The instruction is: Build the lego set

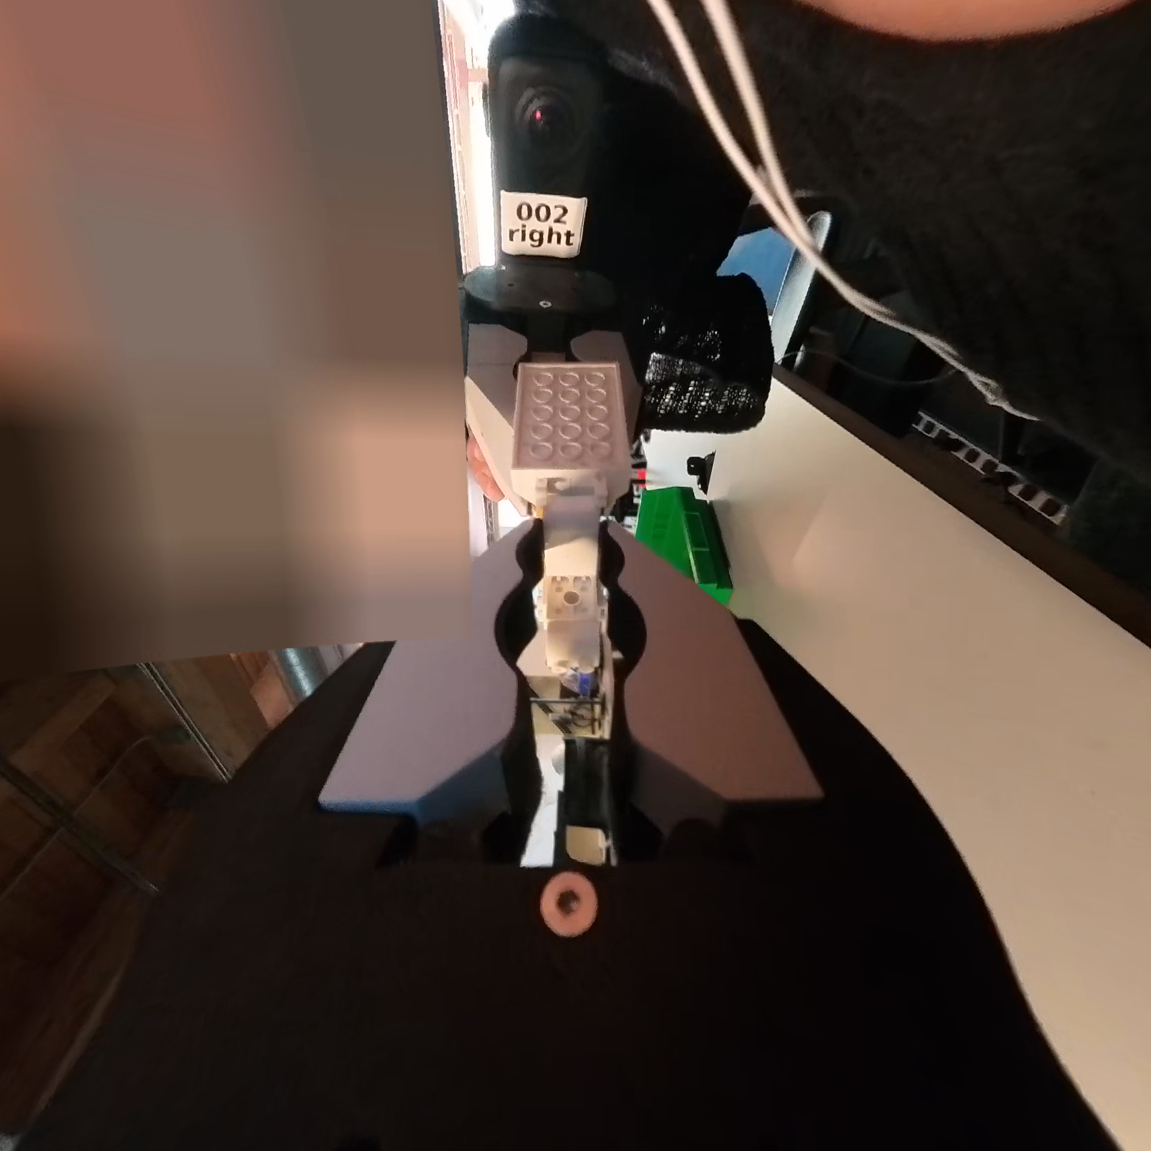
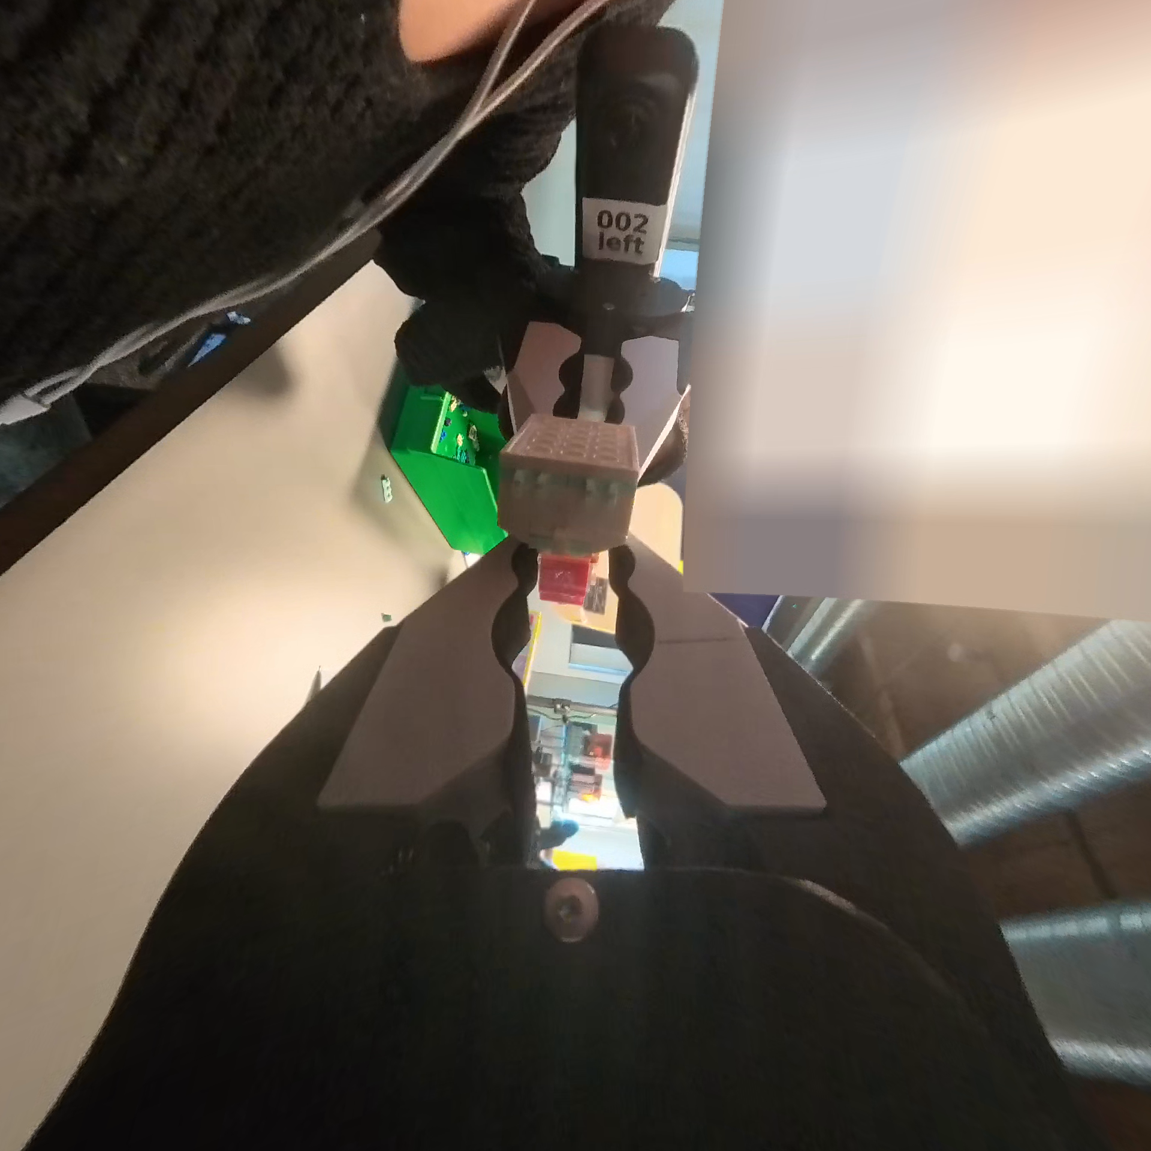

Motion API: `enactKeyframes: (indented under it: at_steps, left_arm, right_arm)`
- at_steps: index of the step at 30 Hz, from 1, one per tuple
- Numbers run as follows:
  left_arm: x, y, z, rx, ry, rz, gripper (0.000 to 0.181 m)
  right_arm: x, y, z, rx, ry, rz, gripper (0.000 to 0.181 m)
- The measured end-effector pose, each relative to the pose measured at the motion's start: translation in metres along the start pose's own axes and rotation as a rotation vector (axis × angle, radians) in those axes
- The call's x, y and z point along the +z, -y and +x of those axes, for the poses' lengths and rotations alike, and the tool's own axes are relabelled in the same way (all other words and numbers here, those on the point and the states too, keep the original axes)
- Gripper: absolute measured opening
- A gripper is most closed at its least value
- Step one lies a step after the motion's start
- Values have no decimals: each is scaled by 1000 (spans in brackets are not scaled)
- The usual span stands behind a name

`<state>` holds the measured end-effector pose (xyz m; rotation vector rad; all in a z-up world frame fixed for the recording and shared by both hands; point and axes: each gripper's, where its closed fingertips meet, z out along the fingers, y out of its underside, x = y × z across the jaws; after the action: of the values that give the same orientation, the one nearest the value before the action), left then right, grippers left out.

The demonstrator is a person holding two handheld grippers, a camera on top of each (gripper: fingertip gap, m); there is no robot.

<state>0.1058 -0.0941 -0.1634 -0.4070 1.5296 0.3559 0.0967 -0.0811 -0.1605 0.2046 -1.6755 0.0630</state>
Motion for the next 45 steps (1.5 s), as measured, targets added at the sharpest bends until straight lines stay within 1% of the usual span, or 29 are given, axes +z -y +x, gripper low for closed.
enactKeyframes:
  at_steps: [3, 7, 8, 10, 15, 20, 24, 26, 31, 35, 38, 45]
  left_arm:
    - [1, -4, 0, -14, 3, -13, 16]
    - [3, -8, -4, -21, 41, -41, 16]
    - [4, -8, -5, -33, 52, -46, 17]
    - [5, -8, -10, -48, 72, -61, 31]
    - [6, -13, -11, -49, 66, -108, 36]
    - [8, -20, -9, -52, 47, -167, 30]
    - [11, -20, -1, -25, -2, -171, 30]
    - [11, -18, -2, -2, 8, -156, 20]
    - [13, -25, -4, -71, -17, -203, 20]
    - [15, -29, -2, -44, -19, -246, 20]
    - [16, -30, 0, -70, -35, -261, 20]
    - [18, -33, 4, -93, -58, -273, 20]
  right_arm:
    - [1, -4, 0, 14, -2, -14, 21]
    - [3, -7, 0, 20, -21, -33, 21]
    - [4, -8, 0, 27, -24, -33, 21]
    - [6, -8, -2, 27, -20, -31, 20]
    - [7, -10, -6, 37, -24, -37, 20]
    - [8, -12, -5, 51, -28, -31, 20]
    - [9, -8, -3, 52, -22, -19, 20]
    - [12, -6, -8, 54, -18, -12, 20]
    - [13, -12, -8, 13, -29, -36, 21]
    - [13, -16, -12, -65, -17, -63, 21]
    - [12, -18, -14, -105, -6, -79, 22]
    - [10, -22, -18, -143, 35, -85, 22]
